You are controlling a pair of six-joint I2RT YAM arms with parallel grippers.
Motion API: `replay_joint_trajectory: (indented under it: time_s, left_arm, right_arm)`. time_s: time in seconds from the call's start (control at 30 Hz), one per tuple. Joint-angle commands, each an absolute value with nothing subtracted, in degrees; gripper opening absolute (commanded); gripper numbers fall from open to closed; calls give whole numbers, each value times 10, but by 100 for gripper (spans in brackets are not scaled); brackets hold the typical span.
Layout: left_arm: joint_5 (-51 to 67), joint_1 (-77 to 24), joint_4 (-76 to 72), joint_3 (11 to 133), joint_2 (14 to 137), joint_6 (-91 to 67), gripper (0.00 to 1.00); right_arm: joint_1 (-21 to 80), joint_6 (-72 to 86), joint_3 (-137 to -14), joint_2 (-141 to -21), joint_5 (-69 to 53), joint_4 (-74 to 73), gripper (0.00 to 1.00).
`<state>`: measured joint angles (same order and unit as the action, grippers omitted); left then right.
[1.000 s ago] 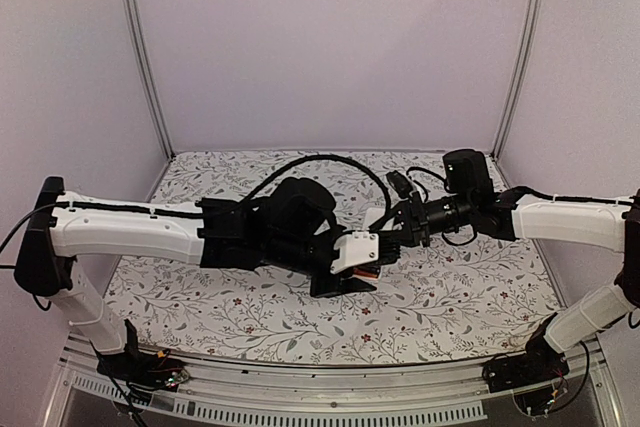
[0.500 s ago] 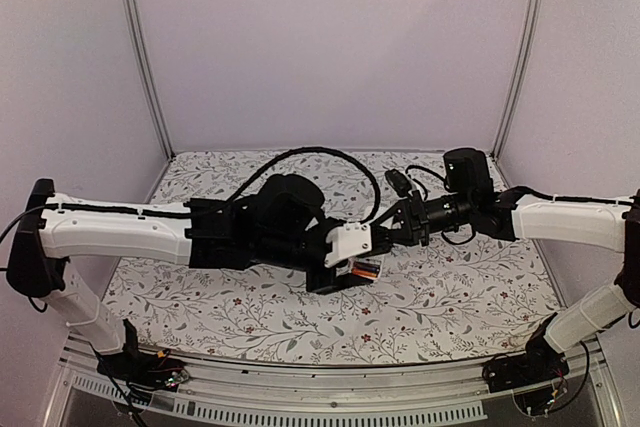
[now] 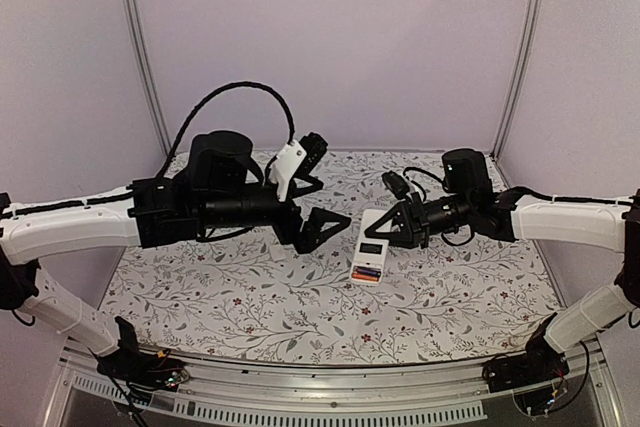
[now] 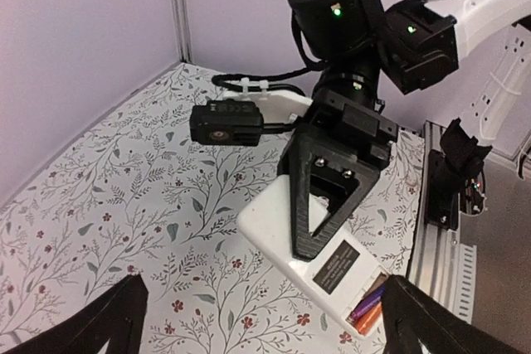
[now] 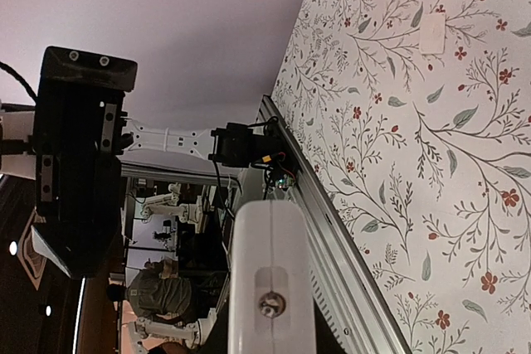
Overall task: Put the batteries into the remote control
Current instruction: Load the battery into the battery compartment.
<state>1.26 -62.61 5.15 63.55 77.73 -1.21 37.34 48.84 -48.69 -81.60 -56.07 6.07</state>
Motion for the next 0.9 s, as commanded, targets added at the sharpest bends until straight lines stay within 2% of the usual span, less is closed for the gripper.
replay_joint_trajectory:
  time_s: [0.0,0.23,0.87]
  left_arm:
    - [123,-595,59,605,780,-182,100]
    - [187,-601,-20,572,818,-292,98]
    - [178,-643,-34,623,903,-326,92]
  right_arm:
    - [366,480,-497,-815,-564,68,0]
    - [365,481,-512,-820,-559,72,0]
    - [366,494,-509,-829,-547,75,0]
